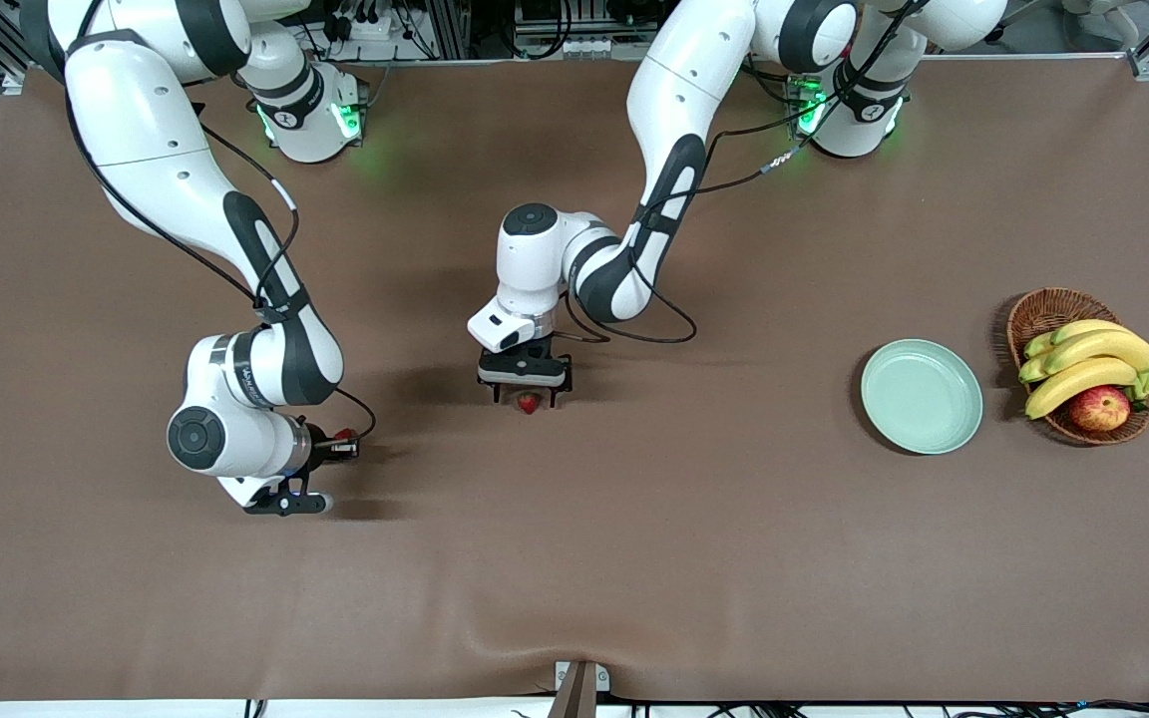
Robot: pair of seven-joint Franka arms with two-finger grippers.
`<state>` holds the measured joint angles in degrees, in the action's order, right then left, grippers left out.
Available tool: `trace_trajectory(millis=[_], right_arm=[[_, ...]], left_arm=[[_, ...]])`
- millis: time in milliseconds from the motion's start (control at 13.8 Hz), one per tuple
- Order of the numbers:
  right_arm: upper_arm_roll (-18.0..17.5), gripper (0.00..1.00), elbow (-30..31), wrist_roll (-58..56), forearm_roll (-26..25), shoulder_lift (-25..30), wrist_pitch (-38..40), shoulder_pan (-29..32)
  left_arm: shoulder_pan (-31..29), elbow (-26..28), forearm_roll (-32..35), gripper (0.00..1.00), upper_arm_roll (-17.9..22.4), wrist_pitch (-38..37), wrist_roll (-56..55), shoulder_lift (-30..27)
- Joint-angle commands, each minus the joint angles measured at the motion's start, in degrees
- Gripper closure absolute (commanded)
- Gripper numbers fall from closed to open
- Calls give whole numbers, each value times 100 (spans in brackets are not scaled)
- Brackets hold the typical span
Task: Collect all strawberries into plate
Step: 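Reach the left gripper to the strawberry while the right gripper grasps another, then grasp the middle strawberry with the left gripper and lift it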
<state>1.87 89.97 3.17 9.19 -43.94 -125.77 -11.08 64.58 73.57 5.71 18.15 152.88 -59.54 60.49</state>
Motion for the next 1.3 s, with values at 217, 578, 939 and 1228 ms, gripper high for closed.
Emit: trace_trajectory(millis=[217,578,939,1228], right_arm=[[-2,87,65,17,65,113,97,-34],[-19,87,-23,17,91,157,166,-8],[-28,87,-770,8,126,184,905,19],[-63,87,-920,26,414,193,905,-60]], left_arm=[[55,-106,167,48,101,-4,-392,86],[46,-71,167,100,101,-4,-480,77],[-270,-18,88,100,92,-362,-875,-431],[-858,26,18,100,40,-1390,-831,-1143]])
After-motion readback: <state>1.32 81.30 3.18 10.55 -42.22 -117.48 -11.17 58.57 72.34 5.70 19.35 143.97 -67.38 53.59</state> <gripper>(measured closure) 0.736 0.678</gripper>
